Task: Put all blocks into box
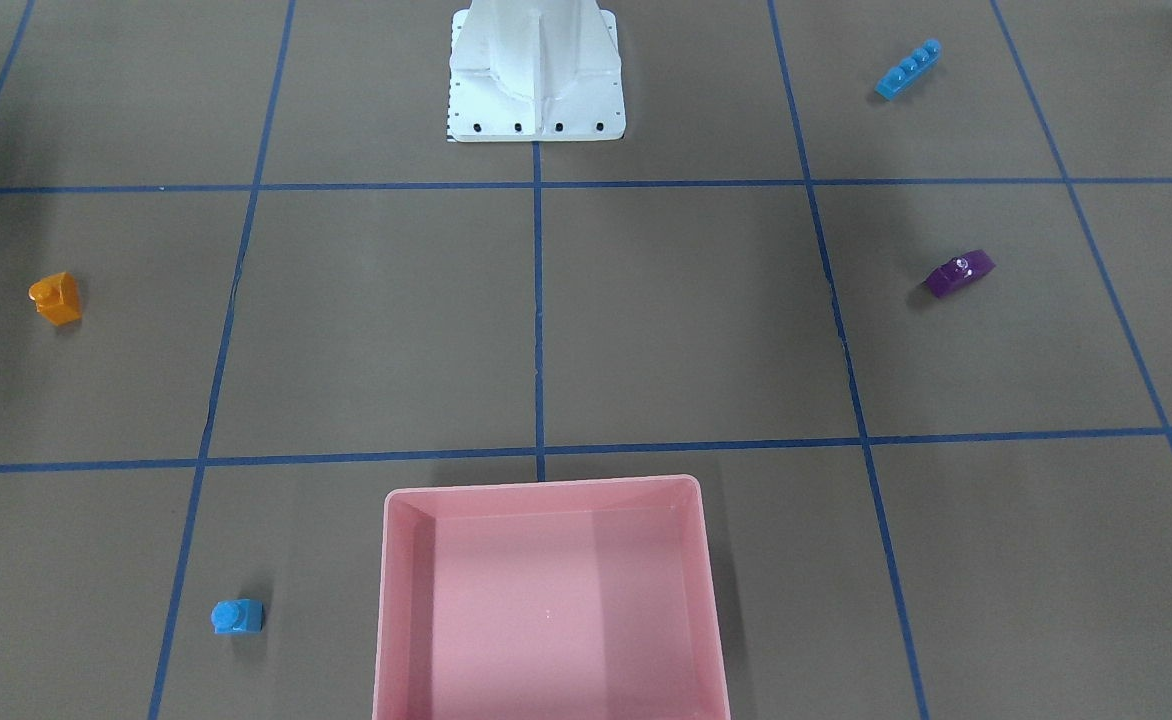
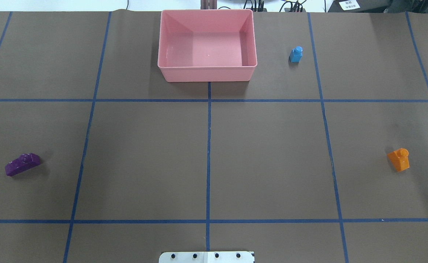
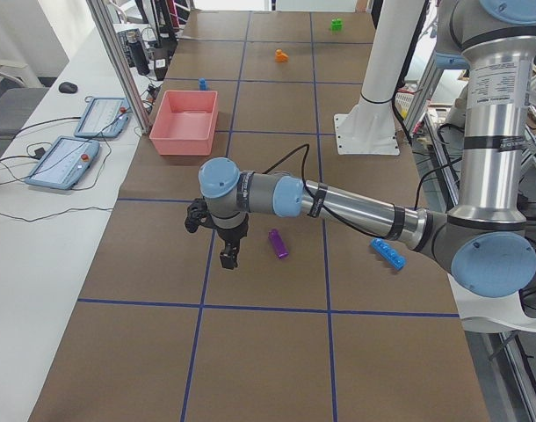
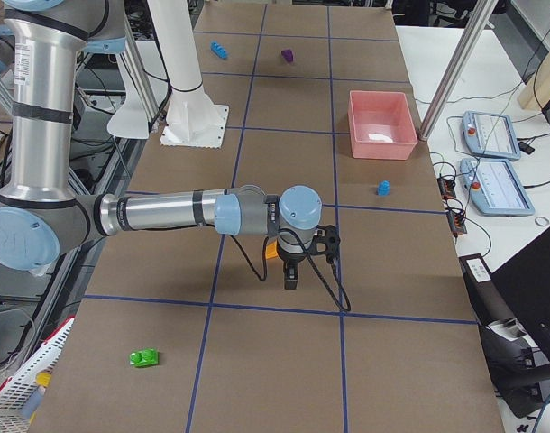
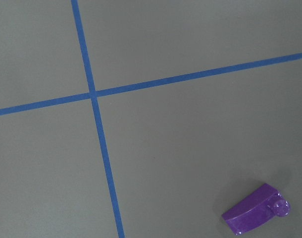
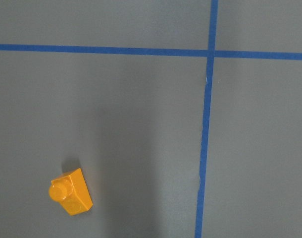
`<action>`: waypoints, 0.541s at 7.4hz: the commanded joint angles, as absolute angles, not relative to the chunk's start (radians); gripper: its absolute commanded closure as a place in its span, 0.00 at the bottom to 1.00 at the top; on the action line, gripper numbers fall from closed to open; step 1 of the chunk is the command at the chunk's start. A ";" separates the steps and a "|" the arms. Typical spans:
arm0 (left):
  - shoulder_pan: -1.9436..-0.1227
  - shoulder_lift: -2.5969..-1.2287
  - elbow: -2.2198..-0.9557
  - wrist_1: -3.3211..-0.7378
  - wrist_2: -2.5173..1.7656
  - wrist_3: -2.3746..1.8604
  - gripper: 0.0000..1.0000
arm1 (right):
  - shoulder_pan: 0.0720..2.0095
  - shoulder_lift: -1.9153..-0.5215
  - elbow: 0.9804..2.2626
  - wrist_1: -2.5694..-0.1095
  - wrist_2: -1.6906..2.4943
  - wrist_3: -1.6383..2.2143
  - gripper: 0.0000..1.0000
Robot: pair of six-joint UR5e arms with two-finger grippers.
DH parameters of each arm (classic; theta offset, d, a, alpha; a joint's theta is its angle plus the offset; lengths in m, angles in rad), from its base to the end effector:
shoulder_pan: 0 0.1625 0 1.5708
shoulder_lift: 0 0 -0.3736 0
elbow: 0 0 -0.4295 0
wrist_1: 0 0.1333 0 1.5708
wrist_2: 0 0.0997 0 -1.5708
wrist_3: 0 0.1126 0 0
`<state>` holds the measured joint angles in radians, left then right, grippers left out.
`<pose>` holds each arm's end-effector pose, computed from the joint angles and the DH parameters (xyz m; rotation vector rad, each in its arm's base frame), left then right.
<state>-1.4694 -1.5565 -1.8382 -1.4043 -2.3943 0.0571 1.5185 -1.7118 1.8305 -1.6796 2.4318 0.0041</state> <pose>0.0018 -0.5189 0.4961 0.0635 0.8258 0.1850 0.0230 -0.4762 0.5539 -0.0150 -0.8610 -0.0494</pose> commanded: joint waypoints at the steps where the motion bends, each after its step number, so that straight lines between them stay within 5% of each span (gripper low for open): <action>1: -1.471 -1.557 -1.853 -1.407 -2.402 0.057 0.00 | 1.508 -1.710 1.832 -1.678 2.472 0.003 0.00; 4: -1.468 -1.548 -1.865 -1.417 -2.401 0.055 0.00 | 1.326 -1.700 1.780 -1.489 2.476 0.073 0.00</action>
